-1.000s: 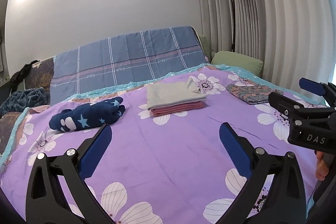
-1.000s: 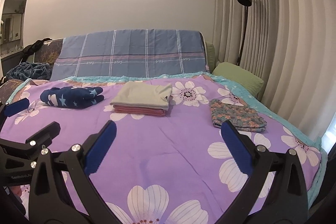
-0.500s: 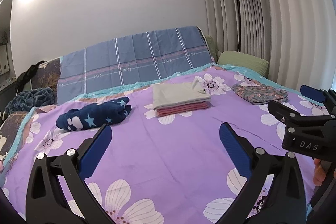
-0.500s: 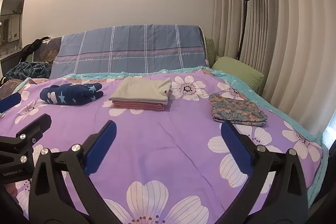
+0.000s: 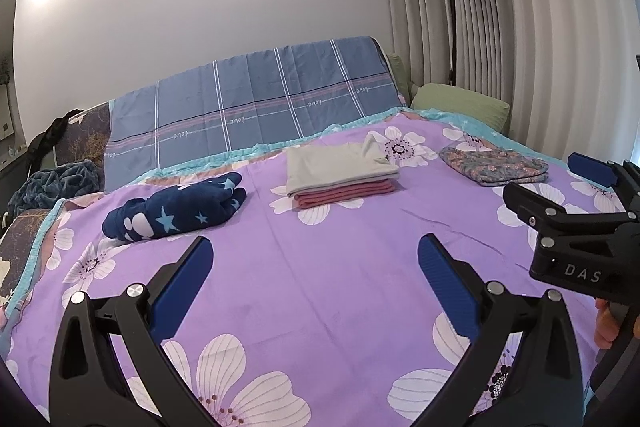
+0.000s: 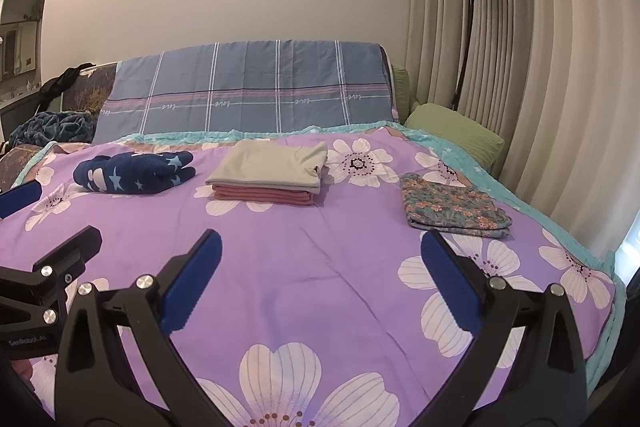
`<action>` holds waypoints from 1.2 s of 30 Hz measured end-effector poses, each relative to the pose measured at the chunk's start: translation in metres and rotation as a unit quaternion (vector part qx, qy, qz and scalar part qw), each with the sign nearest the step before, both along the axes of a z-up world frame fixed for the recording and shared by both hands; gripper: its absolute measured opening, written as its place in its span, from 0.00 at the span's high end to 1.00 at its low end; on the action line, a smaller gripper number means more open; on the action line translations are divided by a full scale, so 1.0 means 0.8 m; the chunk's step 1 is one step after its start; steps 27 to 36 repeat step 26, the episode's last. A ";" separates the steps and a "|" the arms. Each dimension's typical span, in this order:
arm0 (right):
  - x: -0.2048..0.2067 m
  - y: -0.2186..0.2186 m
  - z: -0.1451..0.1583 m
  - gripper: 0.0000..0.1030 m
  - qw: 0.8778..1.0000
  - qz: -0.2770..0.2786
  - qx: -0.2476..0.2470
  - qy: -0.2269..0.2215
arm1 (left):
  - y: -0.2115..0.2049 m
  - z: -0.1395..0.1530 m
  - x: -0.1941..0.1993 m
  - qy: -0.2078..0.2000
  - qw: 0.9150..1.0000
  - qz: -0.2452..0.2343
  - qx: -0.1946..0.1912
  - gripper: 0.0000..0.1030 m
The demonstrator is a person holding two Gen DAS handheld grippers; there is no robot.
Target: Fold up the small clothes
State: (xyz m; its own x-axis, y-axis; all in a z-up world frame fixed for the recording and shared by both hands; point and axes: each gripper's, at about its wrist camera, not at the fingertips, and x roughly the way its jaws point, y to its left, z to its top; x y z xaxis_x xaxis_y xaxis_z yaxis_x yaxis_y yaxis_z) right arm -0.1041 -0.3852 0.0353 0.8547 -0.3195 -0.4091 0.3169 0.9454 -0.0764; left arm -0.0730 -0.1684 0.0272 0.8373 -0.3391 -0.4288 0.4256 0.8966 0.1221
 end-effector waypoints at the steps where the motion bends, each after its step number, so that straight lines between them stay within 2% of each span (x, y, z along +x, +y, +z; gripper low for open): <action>1: 0.000 0.000 -0.001 0.02 1.000 -0.001 0.000 0.001 | -0.001 0.000 0.000 0.001 1.000 0.000 0.001 0.01; 36: 0.010 -0.002 -0.013 0.02 1.000 -0.008 -0.004 0.017 | -0.009 -0.011 0.005 0.017 1.000 0.004 0.018 0.01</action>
